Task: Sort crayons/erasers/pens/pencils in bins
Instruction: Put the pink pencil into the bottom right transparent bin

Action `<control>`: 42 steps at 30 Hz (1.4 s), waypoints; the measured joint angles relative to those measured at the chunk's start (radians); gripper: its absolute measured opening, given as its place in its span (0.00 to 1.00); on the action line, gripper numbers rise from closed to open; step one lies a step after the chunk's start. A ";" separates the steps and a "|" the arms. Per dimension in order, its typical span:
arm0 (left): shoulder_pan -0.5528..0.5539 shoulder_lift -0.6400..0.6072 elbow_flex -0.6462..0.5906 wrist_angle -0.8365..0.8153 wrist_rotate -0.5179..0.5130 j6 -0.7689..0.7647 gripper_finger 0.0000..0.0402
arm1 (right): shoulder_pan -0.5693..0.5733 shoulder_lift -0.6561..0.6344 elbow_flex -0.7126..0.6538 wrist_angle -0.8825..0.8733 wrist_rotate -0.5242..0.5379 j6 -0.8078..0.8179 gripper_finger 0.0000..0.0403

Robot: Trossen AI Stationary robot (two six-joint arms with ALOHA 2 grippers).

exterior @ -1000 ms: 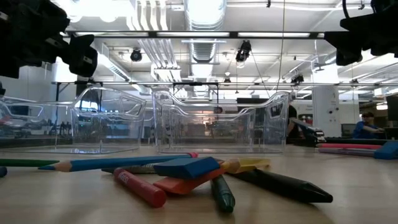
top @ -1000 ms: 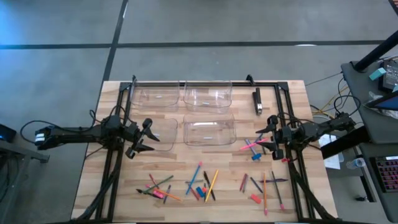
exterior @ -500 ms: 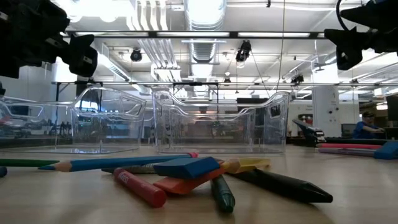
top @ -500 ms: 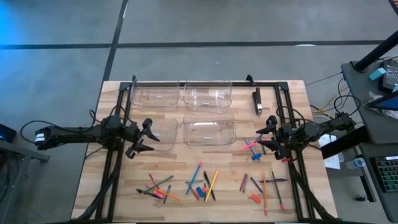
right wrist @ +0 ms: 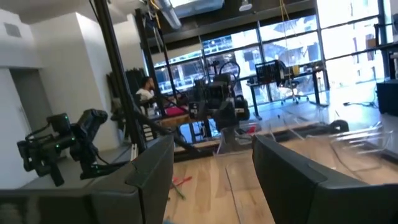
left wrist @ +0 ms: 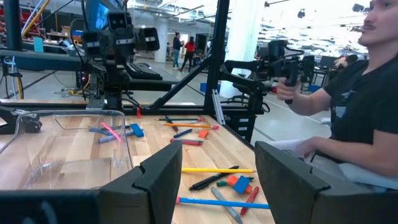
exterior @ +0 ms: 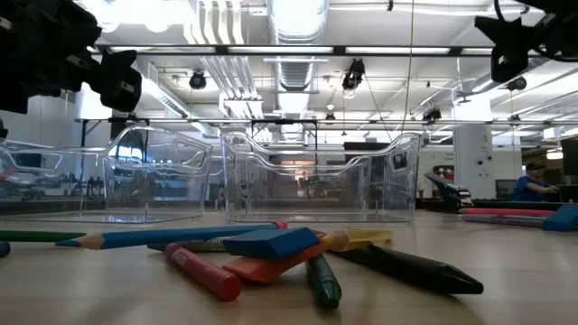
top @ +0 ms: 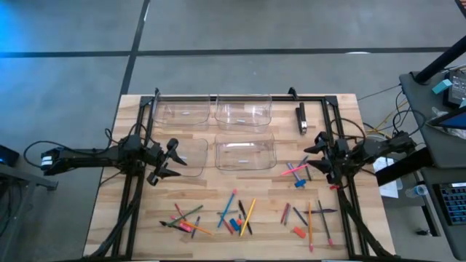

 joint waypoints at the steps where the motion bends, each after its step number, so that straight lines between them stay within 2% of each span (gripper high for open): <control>1: 0.000 0.000 0.000 0.000 0.000 0.000 0.47 | 0.000 0.000 0.019 -0.021 0.000 -0.005 0.51; 5: 0.000 0.000 0.000 0.000 0.000 0.000 0.47 | 0.000 0.000 0.098 -0.113 0.019 -0.005 0.51; 11: 0.000 0.000 0.000 0.000 0.000 0.000 0.47 | 0.000 0.046 0.209 -0.318 0.178 0.009 0.51; 21: 0.000 0.000 0.000 0.000 0.000 0.000 0.47 | 0.000 0.263 0.309 -0.461 0.183 0.139 0.51; 33: 0.000 0.000 0.000 0.000 0.000 0.000 0.47 | 0.000 0.449 0.258 -0.447 0.183 0.178 0.51; 42: 0.000 0.000 0.000 0.000 0.000 0.000 0.47 | 0.000 0.471 0.175 -0.229 0.186 0.163 0.51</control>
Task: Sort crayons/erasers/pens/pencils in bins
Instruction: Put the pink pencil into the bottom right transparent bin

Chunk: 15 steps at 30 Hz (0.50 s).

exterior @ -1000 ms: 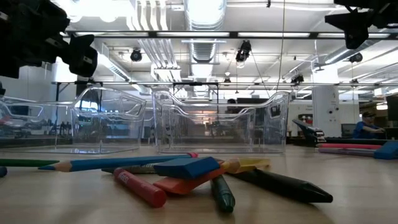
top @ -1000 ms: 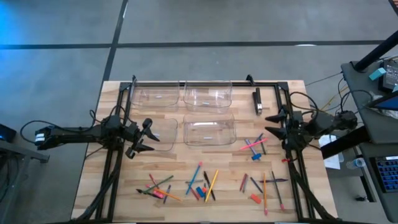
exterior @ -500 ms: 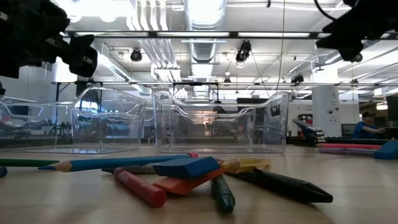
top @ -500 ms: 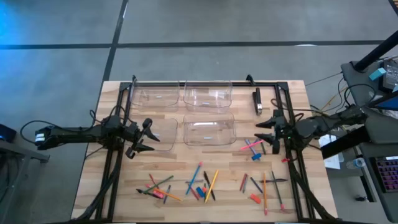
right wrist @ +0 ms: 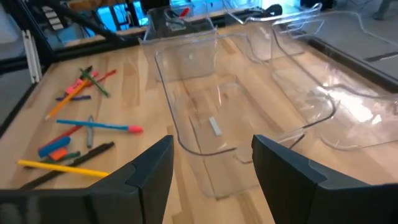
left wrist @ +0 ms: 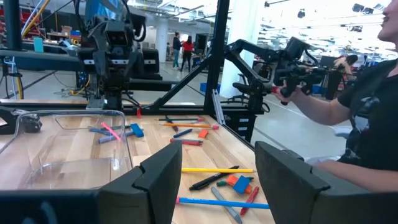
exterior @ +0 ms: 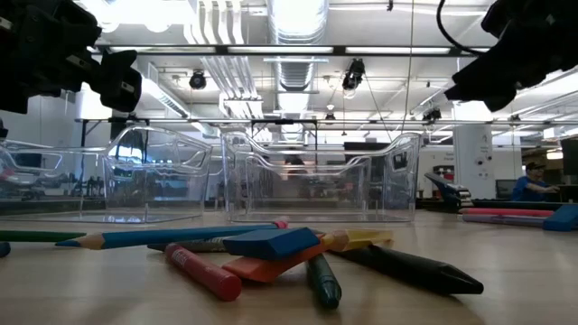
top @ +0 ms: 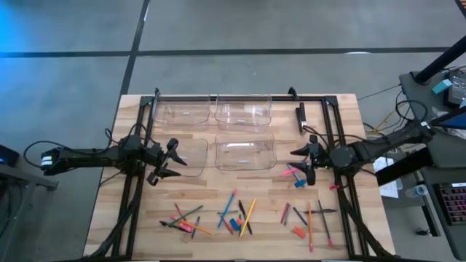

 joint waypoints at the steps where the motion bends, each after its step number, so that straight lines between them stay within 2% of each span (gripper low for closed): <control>1: 0.000 0.000 0.000 0.000 0.000 0.000 0.47 | 0.000 0.000 -0.002 0.007 0.000 0.009 0.51; 15: 0.000 0.000 0.000 0.000 0.000 0.000 0.47 | 0.000 0.000 -0.011 0.044 0.022 0.031 0.51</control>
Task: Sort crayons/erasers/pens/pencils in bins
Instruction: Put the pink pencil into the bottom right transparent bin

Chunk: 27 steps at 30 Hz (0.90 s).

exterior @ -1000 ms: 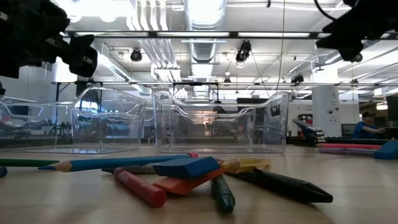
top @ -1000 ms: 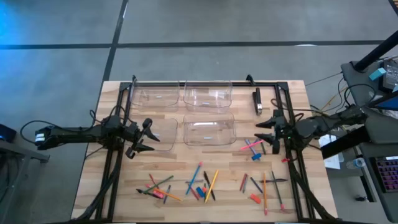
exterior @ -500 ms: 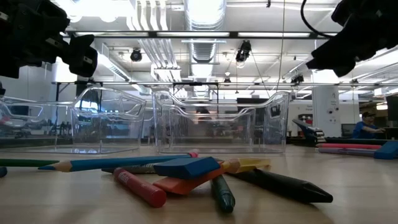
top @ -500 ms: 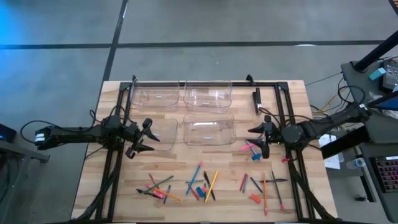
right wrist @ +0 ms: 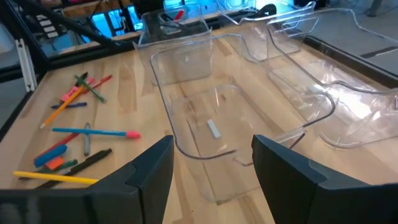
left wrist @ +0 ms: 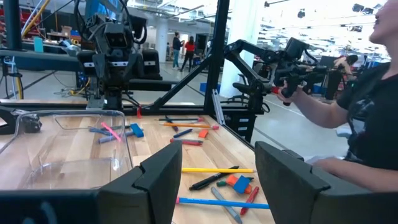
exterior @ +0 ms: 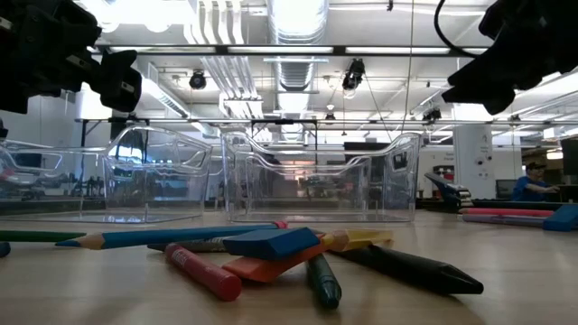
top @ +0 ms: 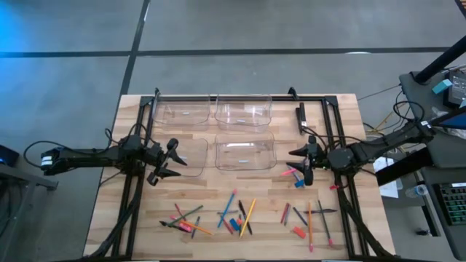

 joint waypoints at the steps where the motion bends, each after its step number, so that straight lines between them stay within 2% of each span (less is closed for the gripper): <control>1: 0.000 0.000 0.000 0.000 0.000 0.000 0.47 | 0.000 0.000 0.000 -0.003 -0.003 0.000 0.51; 8: 0.000 0.000 0.000 0.000 0.000 0.000 0.47 | 0.000 -0.002 0.012 -0.026 -0.106 -0.027 0.51; 17: 0.000 0.000 0.000 0.000 0.000 0.000 0.47 | 0.000 -0.001 0.028 -0.025 -0.106 -0.045 0.51; 27: 0.000 0.000 0.000 0.000 0.000 0.000 0.47 | 0.000 -0.001 0.055 -0.022 -0.106 -0.184 0.51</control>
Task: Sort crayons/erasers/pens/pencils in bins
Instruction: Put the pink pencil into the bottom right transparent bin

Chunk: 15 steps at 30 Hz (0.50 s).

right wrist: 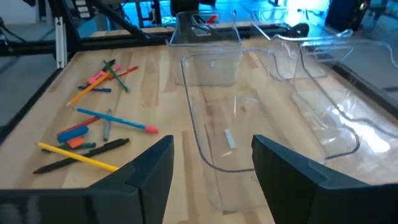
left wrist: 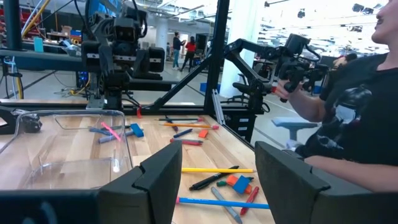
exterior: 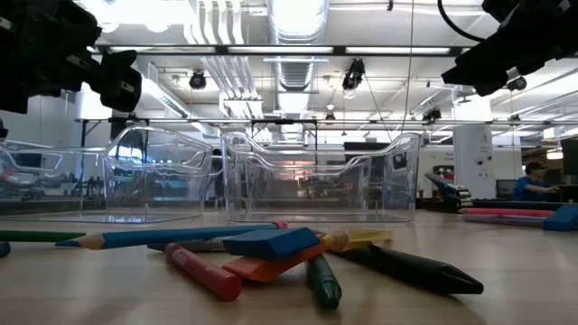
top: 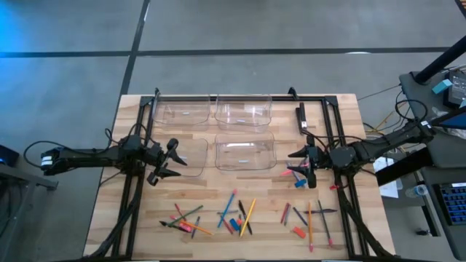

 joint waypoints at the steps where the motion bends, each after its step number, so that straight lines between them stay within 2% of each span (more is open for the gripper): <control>1: 0.000 0.000 0.000 0.000 0.000 0.000 0.47 | 0.000 0.000 0.005 -0.005 0.000 -0.012 0.51; 10: 0.000 0.000 0.000 0.000 0.000 0.000 0.47 | 0.000 0.000 0.035 -0.021 0.000 -0.133 0.51; 15: 0.000 0.000 0.000 0.000 0.000 0.000 0.47 | 0.000 0.000 0.037 -0.027 0.000 -0.115 0.51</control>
